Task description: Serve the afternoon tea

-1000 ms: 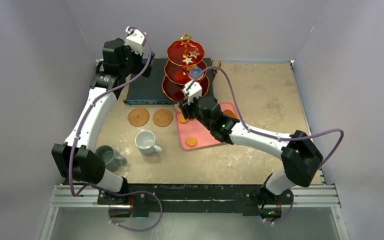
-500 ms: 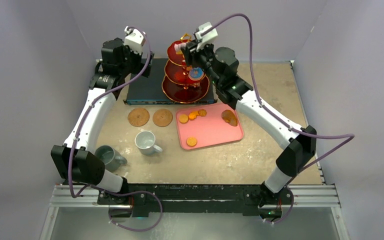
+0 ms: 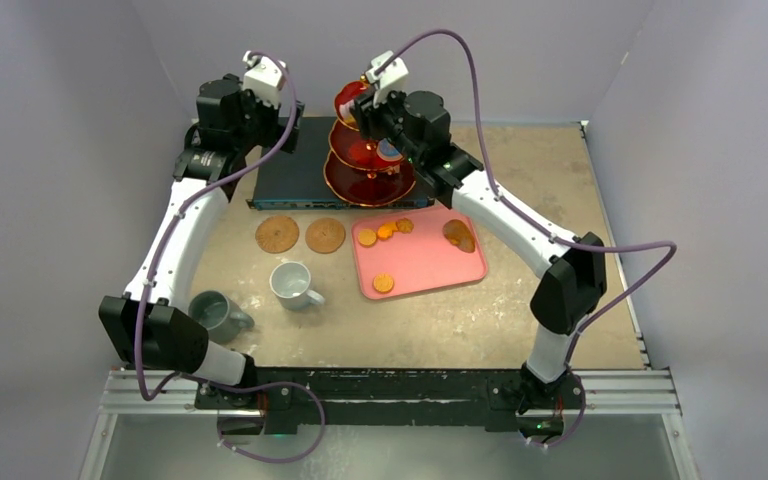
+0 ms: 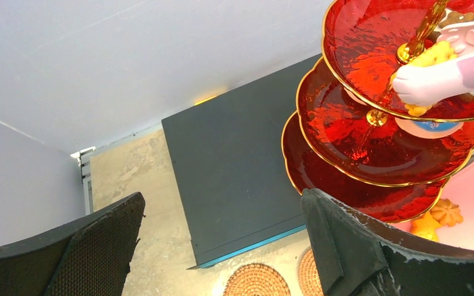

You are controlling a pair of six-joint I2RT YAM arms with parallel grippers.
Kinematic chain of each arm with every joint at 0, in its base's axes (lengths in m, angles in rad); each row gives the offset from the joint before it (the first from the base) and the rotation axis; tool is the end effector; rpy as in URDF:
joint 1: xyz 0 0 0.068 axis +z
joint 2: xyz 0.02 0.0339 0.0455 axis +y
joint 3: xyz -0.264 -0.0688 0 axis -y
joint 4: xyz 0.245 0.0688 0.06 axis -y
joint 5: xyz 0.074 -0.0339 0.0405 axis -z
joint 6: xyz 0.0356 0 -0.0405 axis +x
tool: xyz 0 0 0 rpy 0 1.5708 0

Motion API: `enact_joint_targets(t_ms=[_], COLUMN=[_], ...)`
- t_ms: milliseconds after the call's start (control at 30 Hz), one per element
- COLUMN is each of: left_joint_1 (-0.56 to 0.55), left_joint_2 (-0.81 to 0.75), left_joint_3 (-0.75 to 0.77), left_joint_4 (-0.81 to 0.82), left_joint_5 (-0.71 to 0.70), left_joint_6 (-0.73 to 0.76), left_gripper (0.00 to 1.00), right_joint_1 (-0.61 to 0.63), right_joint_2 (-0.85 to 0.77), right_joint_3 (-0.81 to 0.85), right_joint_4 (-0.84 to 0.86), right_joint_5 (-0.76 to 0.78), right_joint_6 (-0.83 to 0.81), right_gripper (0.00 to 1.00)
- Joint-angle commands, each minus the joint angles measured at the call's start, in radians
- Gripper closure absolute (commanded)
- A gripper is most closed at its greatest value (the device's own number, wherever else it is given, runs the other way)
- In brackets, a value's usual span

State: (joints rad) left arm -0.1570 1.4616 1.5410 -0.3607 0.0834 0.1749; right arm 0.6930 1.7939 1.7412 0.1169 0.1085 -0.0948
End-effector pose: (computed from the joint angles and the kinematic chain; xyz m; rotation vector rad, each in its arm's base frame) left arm 0.3313 -0.0554 0.4248 0.3630 1.8157 -0.0648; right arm 0.3374 0.2752 0.4250 -0.5012 1.4349 0.3980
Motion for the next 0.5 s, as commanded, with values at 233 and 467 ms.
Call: enact_joint_targets(t_ms=[233, 467], left_joint_1=[0.013, 0.019], left_joint_2=[-0.045, -0.052], left_joint_3=[0.019, 0.013], left_joint_4=[0.027, 0.034], left_joint_5=[0.016, 0.021], left_joint_6=[-0.006, -0.003], left_gripper=[0.01, 0.01], right_joint_1=[-0.023, -0.026], right_joint_2=[0.034, 0.060], right_joint_3=[0.092, 0.098], right_joint_4=[0.043, 0.050], right_joint_5=[-0.025, -0.027], right_joint_6=[0.016, 0.030], right_gripper=[0.59, 0.55])
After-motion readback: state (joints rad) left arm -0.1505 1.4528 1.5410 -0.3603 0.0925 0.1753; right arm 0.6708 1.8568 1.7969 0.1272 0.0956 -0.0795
